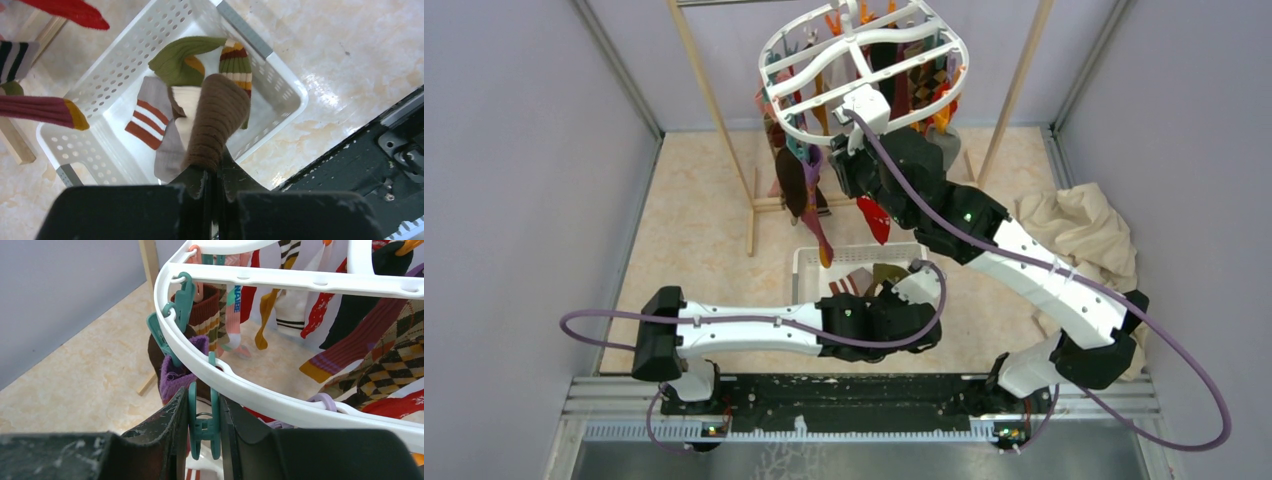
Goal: Remove the socks clipped to the hanger
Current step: Place the sock in the bin.
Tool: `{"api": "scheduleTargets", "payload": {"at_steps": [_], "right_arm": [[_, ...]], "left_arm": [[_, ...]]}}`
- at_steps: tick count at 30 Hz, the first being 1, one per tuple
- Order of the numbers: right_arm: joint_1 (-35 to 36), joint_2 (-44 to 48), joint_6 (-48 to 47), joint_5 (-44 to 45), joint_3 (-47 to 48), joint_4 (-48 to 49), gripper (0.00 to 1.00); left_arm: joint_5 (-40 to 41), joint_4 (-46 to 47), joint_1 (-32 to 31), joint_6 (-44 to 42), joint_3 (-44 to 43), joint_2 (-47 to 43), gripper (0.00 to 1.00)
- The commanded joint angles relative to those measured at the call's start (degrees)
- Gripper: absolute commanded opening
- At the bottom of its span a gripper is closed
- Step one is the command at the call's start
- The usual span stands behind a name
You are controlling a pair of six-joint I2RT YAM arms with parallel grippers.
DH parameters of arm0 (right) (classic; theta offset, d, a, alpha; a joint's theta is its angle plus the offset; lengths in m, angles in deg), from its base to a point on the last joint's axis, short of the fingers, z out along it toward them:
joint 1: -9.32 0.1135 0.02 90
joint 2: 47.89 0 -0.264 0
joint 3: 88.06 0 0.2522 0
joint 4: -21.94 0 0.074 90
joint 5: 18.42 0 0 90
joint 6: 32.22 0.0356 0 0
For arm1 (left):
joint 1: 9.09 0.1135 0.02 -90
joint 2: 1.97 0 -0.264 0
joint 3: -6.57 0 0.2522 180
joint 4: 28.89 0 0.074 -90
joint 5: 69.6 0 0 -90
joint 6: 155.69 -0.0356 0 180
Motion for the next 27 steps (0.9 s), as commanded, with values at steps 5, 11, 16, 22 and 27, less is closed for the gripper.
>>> {"api": "scheduleTargets", "payload": {"at_steps": [5, 11, 16, 22, 27], "right_arm": [[-0.6, 3.0, 0.0, 0.6, -1.6, 3.1, 0.23], [-0.6, 6.4, 3.2, -1.8, -5.2, 2.3, 0.49], [-0.5, 9.8, 4.7, -4.1, -8.4, 1.9, 0.61], [-0.6, 13.8, 6.2, -4.9, -10.5, 0.4, 0.67], [-0.6, 16.9, 7.4, -5.0, -11.3, -1.0, 0.7]], "left_arm": [[1.9, -3.1, 0.9, 5.7, 6.5, -3.2, 0.01], [0.9, -3.1, 3.7, 7.5, 12.5, -7.2, 0.01], [-0.9, -3.1, 8.1, 7.7, 17.0, -11.4, 0.01], [-2.2, -2.8, 13.4, 6.3, 20.5, -14.2, 0.01], [-3.7, -0.9, 16.6, 5.3, 22.9, -13.5, 0.01]]}}
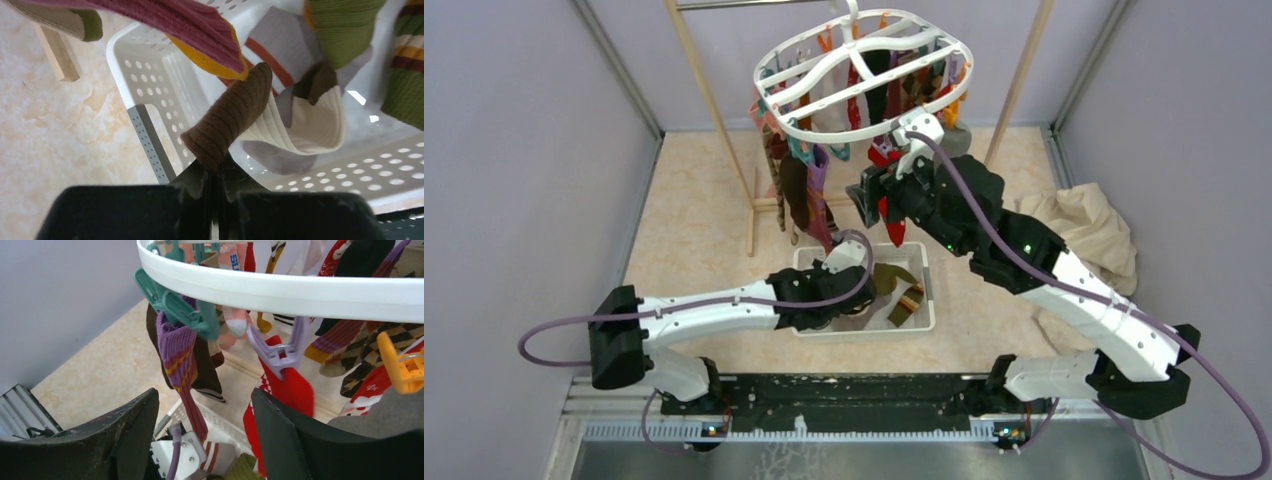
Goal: Remove the socks clipped to the hanger
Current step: Place the sock in the bin, then adjust the hanger on the clothesline.
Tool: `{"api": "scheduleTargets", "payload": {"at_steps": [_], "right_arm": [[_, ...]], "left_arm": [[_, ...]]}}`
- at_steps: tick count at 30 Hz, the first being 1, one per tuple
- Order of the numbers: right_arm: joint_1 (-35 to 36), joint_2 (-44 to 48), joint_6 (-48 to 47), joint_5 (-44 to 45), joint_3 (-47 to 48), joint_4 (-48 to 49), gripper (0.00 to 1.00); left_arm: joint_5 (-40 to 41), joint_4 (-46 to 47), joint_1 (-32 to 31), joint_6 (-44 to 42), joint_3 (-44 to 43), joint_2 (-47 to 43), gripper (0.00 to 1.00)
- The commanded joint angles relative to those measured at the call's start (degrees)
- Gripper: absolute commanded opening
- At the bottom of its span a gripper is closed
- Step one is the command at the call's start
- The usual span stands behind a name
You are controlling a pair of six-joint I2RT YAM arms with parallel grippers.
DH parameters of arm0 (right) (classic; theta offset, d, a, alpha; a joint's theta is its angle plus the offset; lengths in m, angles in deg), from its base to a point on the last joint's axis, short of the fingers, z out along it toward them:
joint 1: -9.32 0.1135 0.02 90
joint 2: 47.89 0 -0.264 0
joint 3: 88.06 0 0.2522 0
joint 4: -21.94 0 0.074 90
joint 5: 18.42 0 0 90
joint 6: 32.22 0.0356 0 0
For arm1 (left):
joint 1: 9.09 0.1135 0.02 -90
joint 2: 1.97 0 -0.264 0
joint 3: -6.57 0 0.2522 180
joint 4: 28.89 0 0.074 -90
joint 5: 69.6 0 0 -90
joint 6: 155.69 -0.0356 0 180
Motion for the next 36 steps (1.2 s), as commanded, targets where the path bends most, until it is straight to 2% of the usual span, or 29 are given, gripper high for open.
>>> {"api": "scheduleTargets", "payload": {"at_steps": [1, 2, 3, 6, 11, 14, 15, 21, 29, 32, 36], "right_arm": [[-0.4, 4.2, 2.0, -0.7, -0.4, 0.2, 0.7], [-0.5, 4.9, 2.2, -0.7, -0.5, 0.0, 0.7], [-0.5, 5.2, 2.4, -0.7, -0.4, -0.4, 0.7], [-0.5, 6.0, 3.0, -0.9, 0.0, -1.5, 0.7], [-0.5, 7.3, 4.3, -1.9, 0.0, -2.1, 0.7], [-0.5, 7.2, 4.6, -3.5, 0.2, -3.0, 0.7], [-0.5, 7.0, 4.6, -4.6, 0.3, -3.4, 0.7], [-0.4, 6.4, 5.0, -10.6, -0.7, -2.9, 0.69], [3.6, 3.7, 3.7, -16.6, -0.1, -0.4, 0.64], [6.3, 1.3, 3.4, -16.0, 0.6, 0.5, 0.62], [7.9, -1.3, 5.4, -10.8, -0.6, 3.3, 0.59]], "left_arm": [[-2.3, 1.9, 2.1, -1.2, 2.3, 0.4, 0.02], [-2.8, 2.5, 2.4, -1.2, 2.7, 1.0, 0.02], [-3.1, 3.1, 2.6, -1.2, 3.1, 1.6, 0.07], [-4.7, 6.1, 2.9, -1.3, 5.1, 2.9, 0.33], [-6.2, 9.9, 3.2, -0.8, 7.3, 5.3, 0.6], [-7.5, 11.5, 3.2, -0.5, 7.9, 6.1, 0.84], [-7.9, 11.8, 3.1, -0.3, 8.0, 5.7, 0.97], [-9.8, 12.3, 2.9, -1.2, 6.3, -0.8, 0.99], [-6.1, 3.9, 2.7, 0.7, 1.2, -14.0, 0.99], [-3.8, 0.8, 2.7, 4.2, 1.7, -18.9, 0.99], [0.5, -4.3, 2.7, 10.6, 4.4, -25.0, 0.99]]}}
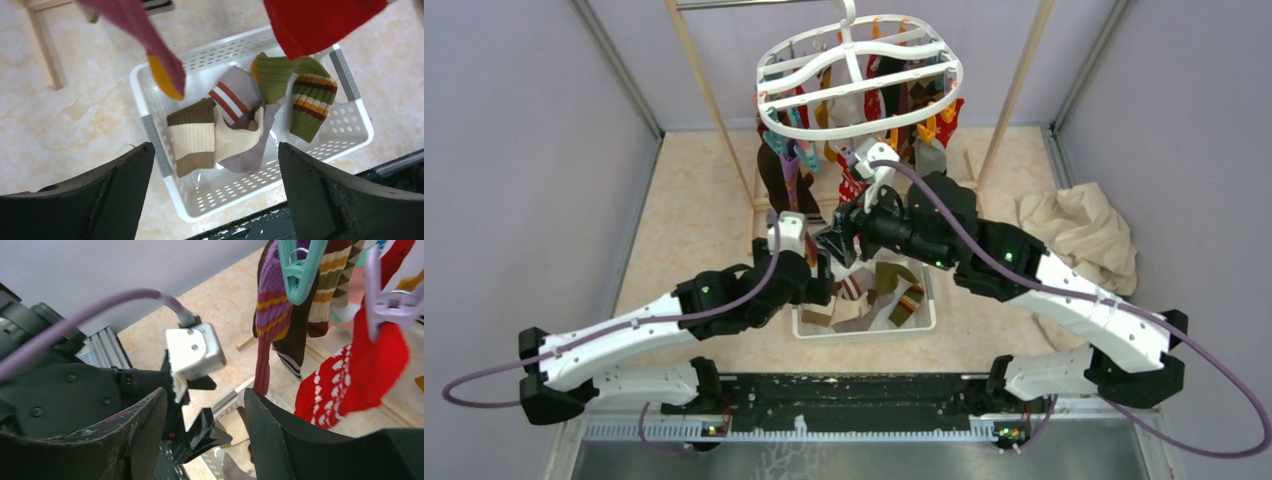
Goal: Remove the socks clipped to the hanger
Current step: Adjust the hanger on the clothesline.
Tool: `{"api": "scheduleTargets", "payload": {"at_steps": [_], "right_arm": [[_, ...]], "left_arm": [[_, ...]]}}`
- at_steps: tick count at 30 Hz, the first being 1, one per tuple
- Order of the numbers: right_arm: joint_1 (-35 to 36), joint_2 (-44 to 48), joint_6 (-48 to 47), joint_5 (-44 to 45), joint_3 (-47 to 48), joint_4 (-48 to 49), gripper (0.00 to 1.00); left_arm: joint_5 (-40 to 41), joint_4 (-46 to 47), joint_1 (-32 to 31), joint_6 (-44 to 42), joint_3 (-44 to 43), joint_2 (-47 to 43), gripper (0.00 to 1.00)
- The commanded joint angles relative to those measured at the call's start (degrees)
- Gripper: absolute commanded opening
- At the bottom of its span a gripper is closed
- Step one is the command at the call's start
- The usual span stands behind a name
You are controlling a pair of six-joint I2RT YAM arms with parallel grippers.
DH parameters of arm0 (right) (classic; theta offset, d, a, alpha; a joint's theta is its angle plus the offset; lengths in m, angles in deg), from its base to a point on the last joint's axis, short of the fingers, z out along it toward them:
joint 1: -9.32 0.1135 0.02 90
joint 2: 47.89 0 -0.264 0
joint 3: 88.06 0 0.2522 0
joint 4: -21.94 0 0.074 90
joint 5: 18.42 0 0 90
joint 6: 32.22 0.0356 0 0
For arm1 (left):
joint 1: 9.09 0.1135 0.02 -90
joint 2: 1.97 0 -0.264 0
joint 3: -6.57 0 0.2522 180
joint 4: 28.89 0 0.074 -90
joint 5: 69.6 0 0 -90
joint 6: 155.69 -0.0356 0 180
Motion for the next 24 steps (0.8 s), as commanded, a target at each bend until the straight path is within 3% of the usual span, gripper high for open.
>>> {"api": "scheduleTargets", "payload": {"at_steps": [1, 9, 18, 24], "right_arm": [[1.5, -2.5, 2.1, 5.4, -0.6, 6.9, 0.58], [2.4, -9.1, 2.9, 17.1, -4.2, 17.3, 0.6], [3.1, -17.5, 0.4, 25.3, -6.9, 32.7, 0.64], [2.7, -23.3, 1.8, 33.2, -5.6, 35.8, 0.66]], "left_arm": [[5.9, -8.8, 0.0, 8.9, 3.2, -5.7, 0.99], [5.3, -15.7, 0.3, 19.5, 11.4, -15.0, 0.99], [4.1, -16.0, 0.3, 19.3, 11.8, -16.7, 0.99], [4.2, -16.1, 0.3, 18.6, 11.4, -17.8, 0.99]]}}
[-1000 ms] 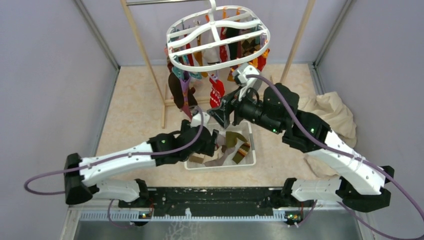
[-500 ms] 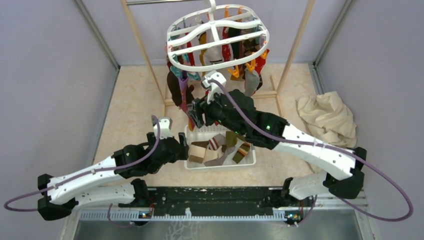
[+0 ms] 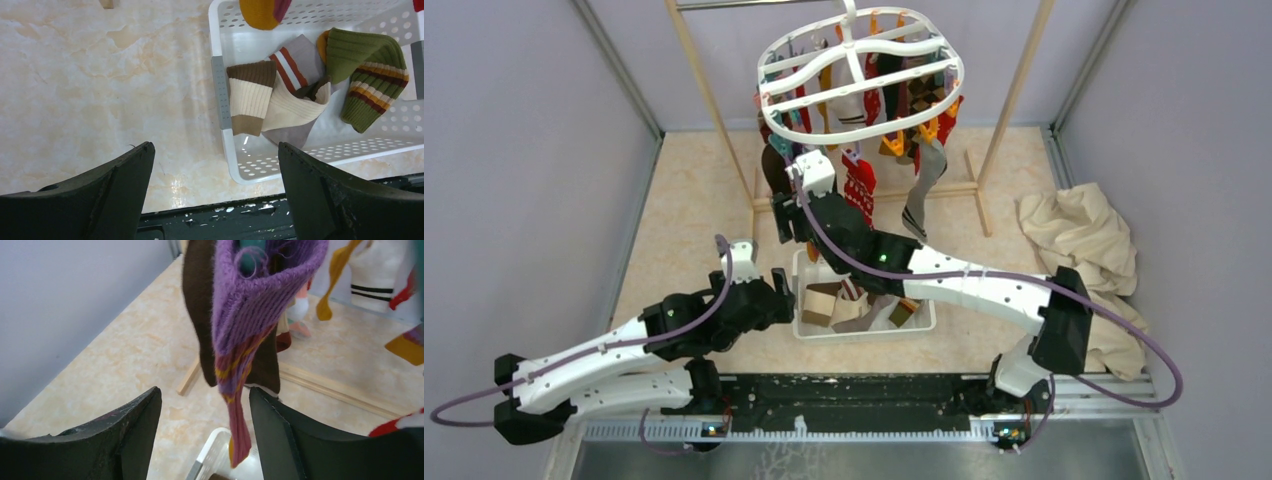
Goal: Remove the socks clipped to the hanger
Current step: Adjust the hanger on the clothesline.
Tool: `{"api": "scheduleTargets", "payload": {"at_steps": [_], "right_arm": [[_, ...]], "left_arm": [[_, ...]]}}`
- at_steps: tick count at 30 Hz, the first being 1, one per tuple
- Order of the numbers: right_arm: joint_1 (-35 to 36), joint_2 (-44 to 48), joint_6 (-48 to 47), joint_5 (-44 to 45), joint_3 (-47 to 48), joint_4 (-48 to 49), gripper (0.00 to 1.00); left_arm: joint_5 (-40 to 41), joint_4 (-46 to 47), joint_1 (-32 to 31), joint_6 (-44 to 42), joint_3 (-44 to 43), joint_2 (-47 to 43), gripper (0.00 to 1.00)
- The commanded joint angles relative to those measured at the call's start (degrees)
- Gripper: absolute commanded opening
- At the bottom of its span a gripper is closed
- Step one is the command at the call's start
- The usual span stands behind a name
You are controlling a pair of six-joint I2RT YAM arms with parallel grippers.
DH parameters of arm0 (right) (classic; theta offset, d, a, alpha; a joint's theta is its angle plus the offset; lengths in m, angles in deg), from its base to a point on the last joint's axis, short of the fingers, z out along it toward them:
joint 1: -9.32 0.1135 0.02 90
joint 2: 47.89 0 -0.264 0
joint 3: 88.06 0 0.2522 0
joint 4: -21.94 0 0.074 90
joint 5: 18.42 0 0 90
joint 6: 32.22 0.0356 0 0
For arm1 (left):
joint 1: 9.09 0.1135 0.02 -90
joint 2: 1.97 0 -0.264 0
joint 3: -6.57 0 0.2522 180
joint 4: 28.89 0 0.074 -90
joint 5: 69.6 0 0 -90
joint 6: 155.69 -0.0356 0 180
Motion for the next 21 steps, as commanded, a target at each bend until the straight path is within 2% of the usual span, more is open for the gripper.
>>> {"api": "scheduleTargets", "payload": {"at_steps": [1, 5, 9, 11, 15, 21], "right_arm": [[-0.2, -3.2, 1.7, 8.2, 1.8, 6.5, 0.66], [-4.0, -4.4, 8.0, 6.8, 0.9, 4.6, 0.6], [-7.1, -1.4, 9.9, 2.4, -3.9, 7.0, 0.33], [-7.7, 0.7, 9.4, 2.0, -5.3, 7.0, 0.25], [-8.3, 6.3, 7.5, 2.8, -8.1, 5.3, 0.2], [-9.9, 15.4, 5.7, 4.7, -12.6, 1.8, 0.19]], "left_arm": [[-0.2, -0.9, 0.2, 0.0, -0.5, -1.4, 0.99], [-0.2, -0.4, 0.2, -0.7, -1.0, -1.1, 0.99], [-0.5, 1.0, 0.2, -1.9, -1.4, -0.3, 0.99], [-0.7, 2.2, 0.2, -2.5, -1.5, 0.6, 0.99], [-1.9, 5.7, 0.2, -4.7, -1.6, 3.0, 0.99], [-3.3, 10.6, 0.2, -8.1, -3.0, 7.6, 0.99]]}}
